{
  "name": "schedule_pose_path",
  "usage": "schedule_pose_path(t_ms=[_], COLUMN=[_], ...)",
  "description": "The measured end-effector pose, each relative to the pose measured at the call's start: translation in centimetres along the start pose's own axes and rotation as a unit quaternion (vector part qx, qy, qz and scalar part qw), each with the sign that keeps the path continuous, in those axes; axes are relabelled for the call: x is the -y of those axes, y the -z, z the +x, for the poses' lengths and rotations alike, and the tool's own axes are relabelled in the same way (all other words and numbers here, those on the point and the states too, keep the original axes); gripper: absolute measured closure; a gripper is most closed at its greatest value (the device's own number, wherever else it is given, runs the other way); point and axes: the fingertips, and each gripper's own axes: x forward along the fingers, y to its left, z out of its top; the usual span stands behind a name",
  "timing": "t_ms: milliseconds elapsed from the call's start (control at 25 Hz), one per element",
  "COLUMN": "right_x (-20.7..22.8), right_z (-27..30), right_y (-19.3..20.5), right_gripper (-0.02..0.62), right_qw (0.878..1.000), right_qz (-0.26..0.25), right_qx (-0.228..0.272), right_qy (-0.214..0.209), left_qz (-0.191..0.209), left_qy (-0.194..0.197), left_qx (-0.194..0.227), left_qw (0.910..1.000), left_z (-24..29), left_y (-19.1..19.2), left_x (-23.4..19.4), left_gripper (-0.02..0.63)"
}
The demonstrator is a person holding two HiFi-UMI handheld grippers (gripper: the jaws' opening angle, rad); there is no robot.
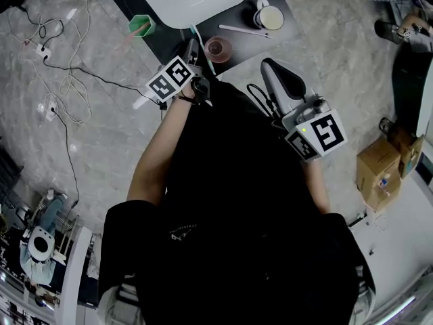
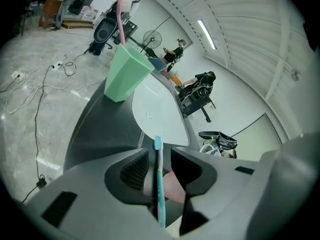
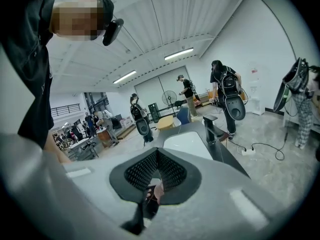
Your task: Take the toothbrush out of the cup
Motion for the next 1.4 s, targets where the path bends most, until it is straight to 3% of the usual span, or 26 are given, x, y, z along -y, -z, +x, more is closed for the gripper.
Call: schedule_pose_path(t_ms=[120,200,320,480,600,840,1080,1400], right_x=[-1.1,-1.8,-2.9,-4.4,-5.7,-9.5,-12.6,-16.6], right_z=[0.2,0.3,0.6,0.7,0.8,1.8,3.0,5.0], right_y=[0.1,0.2,0.4,0.6,0.7,-0.2,0.6,1.0], right_gripper=[0.589,0.589,0.589,0.589,0.589,0.589,0.589,0.589], right_qw=[1.000,1.000,1.000,1.000,1.000,0.999,0.998,0.997], right_qz=[-0.005,-0.008,-0.011,-0.008,-0.018,-0.031,-0.050,-0.059], right_qx=[0.003,0.005,0.008,0.004,0.010,0.039,0.037,0.050], right_qy=[-0.004,-0.005,-0.006,0.007,0.008,-0.007,-0.002,-0.002], left_qz=[0.035,0.068,0.121,0.218,0.266,0.320,0.369,0.375], left_qy=[-0.005,-0.003,0.021,0.078,0.113,0.161,0.177,0.154], left_qx=[0.030,0.056,0.084,0.113,0.128,0.142,0.157,0.173], left_qw=[0.9989,0.9961,0.9889,0.9662,0.9487,0.9230,0.8988,0.8978], left_z=[-2.1,-3.8,-6.3,-10.3,-13.3,-18.6,-23.7,-27.6], left_y=[-1.6,-3.2,-5.2,-7.2,-8.0,-8.7,-10.1,-12.0], left_x=[0.3,1.0,2.9,7.0,9.3,11.3,10.6,6.2], left_gripper=[0.484,0.556,0.592,0.600,0.600,0.600,0.600,0.600])
